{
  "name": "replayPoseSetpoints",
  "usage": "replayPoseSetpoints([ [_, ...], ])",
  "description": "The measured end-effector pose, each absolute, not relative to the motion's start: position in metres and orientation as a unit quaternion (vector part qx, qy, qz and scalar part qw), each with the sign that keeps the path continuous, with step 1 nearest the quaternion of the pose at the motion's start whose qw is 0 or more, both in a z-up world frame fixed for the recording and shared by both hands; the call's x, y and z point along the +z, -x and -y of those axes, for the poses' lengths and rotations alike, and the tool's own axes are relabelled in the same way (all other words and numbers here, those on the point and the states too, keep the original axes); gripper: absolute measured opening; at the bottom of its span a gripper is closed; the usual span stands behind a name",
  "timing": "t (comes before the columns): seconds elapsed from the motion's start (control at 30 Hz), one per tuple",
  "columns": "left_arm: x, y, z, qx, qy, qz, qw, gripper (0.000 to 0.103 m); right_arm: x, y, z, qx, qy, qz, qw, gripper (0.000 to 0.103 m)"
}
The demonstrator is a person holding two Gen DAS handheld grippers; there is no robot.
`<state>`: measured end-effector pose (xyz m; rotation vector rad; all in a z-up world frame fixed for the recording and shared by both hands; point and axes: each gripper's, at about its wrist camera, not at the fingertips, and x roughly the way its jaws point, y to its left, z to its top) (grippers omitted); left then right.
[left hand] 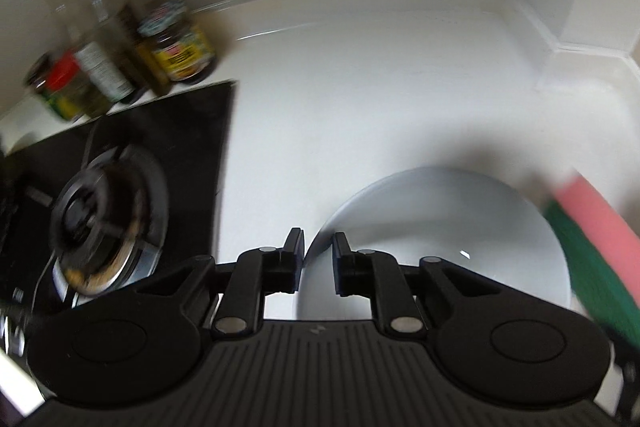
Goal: Clean bowl
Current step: 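Rotate the bowl with the left gripper while the right scrubs the inner wall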
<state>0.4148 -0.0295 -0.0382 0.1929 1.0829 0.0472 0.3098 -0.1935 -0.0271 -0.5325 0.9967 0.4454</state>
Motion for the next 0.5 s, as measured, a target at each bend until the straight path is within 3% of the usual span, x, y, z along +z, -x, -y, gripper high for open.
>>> replayPoseSetpoints([
  [0.23, -0.031, -0.373, 0.031, 0.049, -0.015, -0.547, 0.836, 0.005, -0.025, -0.297, 0.234, 0.181, 0.140, -0.480, 0.847, 0.026],
  [0.33, -0.026, -0.376, 0.029, -0.005, -0.034, -0.569, 0.822, 0.004, -0.023, -0.308, 0.231, 0.190, 0.183, -0.466, 0.844, 0.026],
  [0.5, -0.020, -0.417, 0.044, -0.139, -0.174, -0.558, 0.799, 0.009, -0.018, -0.339, 0.203, 0.242, 0.349, -0.410, 0.807, 0.026],
])
